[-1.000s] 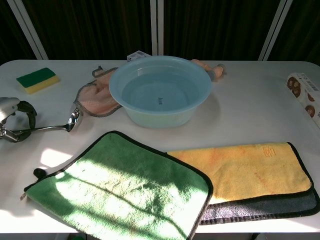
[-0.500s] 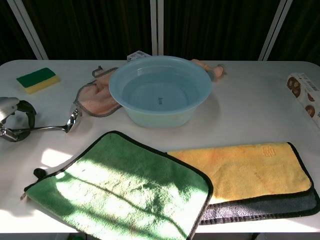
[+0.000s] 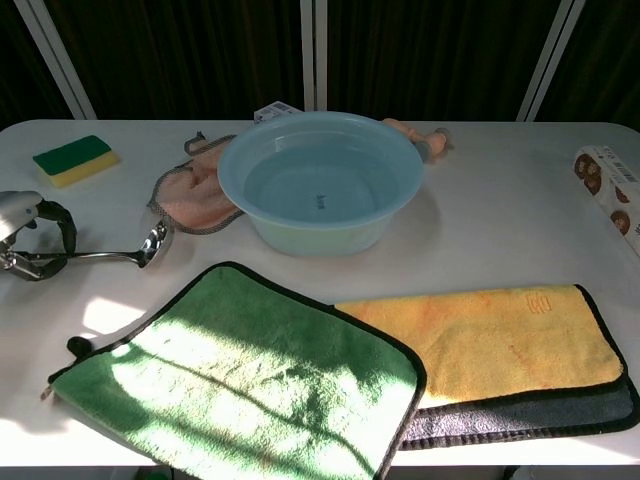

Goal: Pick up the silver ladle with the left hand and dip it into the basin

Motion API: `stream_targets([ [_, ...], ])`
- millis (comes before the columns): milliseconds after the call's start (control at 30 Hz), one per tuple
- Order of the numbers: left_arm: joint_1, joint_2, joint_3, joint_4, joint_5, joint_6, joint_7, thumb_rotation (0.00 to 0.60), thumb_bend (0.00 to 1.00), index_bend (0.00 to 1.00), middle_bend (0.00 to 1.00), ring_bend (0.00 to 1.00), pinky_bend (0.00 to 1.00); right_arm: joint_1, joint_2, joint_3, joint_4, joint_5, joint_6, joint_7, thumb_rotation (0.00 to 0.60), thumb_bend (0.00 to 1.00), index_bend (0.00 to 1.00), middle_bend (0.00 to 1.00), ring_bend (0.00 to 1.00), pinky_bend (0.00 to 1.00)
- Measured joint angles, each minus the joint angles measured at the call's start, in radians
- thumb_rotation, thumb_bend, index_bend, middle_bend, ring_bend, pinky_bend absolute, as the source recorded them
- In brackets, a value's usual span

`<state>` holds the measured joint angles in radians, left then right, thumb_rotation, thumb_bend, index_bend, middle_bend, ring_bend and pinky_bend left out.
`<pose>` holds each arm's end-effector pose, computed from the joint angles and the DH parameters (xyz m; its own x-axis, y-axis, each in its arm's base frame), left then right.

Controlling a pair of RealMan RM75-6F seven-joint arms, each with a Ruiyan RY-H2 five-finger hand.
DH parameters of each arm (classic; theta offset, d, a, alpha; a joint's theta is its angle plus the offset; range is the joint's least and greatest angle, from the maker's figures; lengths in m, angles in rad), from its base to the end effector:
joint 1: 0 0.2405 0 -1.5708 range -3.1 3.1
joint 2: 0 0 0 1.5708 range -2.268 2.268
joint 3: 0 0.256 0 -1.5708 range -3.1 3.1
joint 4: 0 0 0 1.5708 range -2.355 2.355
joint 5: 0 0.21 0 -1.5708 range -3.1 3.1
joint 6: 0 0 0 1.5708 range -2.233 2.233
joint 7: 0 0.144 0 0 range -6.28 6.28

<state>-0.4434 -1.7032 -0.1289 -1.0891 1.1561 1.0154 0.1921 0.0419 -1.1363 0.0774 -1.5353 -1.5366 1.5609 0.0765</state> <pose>-0.3010 0.2987 -0.0289 0.4141 0.3004 0.8592 0.9026 -0.0132 -0.4304 -0.3204 -0.1734 0.1727 0.3788 0.0860 0.9215 -0.9246 -0.0072 0.3808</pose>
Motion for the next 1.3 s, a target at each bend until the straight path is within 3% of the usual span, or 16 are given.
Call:
stream_targets([
  [367, 0.011, 0.016, 0.013, 0.023, 0.11, 0.049, -0.188, 0.6, 0.53, 0.71, 0.5, 0.35, 0.41, 0.001, 0.0, -0.003, 0.005, -0.008, 0.001, 0.007, 0.6, 0.32, 0.0, 0.0, 0.0, 0.0],
  [633, 0.016, 0.031, 0.015, 0.019, 0.149, 0.074, -0.272, 0.6, 0.53, 0.72, 0.55, 0.46, 0.61, 0.002, 0.0, -0.003, 0.008, -0.01, 0.001, 0.011, 0.6, 0.32, 0.0, 0.0, 0.0, 0.0],
  [933, 0.018, 0.074, 0.011, -0.035, 0.182, 0.094, -0.341, 0.6, 0.53, 0.72, 0.57, 0.52, 0.79, 0.001, -0.001, -0.002, 0.009, -0.01, 0.006, 0.015, 0.6, 0.32, 0.0, 0.0, 0.0, 0.0],
  [1300, 0.007, 0.154, -0.009, -0.159, 0.207, 0.123, -0.348, 0.6, 0.53, 0.72, 0.59, 0.6, 0.87, 0.0, 0.001, -0.003, 0.009, -0.014, 0.01, 0.019, 0.6, 0.32, 0.0, 0.0, 0.0, 0.0],
])
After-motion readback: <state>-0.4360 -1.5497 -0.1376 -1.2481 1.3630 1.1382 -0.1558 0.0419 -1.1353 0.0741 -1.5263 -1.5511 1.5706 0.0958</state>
